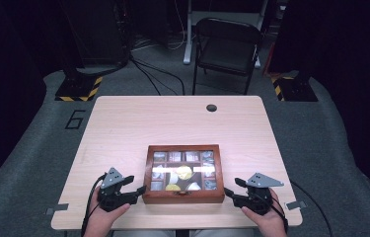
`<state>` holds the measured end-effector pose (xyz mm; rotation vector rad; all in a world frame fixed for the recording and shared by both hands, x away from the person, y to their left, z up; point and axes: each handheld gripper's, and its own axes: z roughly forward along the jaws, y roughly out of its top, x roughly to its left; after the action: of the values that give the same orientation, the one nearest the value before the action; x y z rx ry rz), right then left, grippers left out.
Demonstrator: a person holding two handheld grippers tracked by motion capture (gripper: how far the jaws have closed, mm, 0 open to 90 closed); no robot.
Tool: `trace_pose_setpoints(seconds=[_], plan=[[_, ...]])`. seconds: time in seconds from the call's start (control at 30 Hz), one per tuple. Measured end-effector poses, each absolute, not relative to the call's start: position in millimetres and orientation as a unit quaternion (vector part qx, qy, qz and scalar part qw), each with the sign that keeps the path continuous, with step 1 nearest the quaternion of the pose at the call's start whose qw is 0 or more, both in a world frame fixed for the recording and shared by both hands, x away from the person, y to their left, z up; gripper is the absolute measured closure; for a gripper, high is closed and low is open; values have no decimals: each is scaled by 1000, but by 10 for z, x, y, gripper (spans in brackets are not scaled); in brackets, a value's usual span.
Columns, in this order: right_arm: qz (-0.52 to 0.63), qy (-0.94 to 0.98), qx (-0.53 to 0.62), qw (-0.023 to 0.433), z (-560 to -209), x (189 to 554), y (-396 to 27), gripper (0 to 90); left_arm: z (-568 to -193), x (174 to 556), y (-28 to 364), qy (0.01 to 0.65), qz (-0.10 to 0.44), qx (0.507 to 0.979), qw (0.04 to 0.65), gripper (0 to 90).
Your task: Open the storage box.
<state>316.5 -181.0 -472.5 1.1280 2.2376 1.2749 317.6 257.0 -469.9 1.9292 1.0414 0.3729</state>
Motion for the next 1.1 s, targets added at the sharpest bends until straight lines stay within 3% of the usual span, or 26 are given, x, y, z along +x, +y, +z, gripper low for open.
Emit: trace_pose_setpoints(seconds=[0.57,1.1], plan=[[433,816,360,130,-4816,3151,-1681,449,-4774,3128,2447,387,133,804,431,405],[422,832,344,109,-4860,3148,-1652,520,-4732,3140,2519,401,132,789,446,407]])
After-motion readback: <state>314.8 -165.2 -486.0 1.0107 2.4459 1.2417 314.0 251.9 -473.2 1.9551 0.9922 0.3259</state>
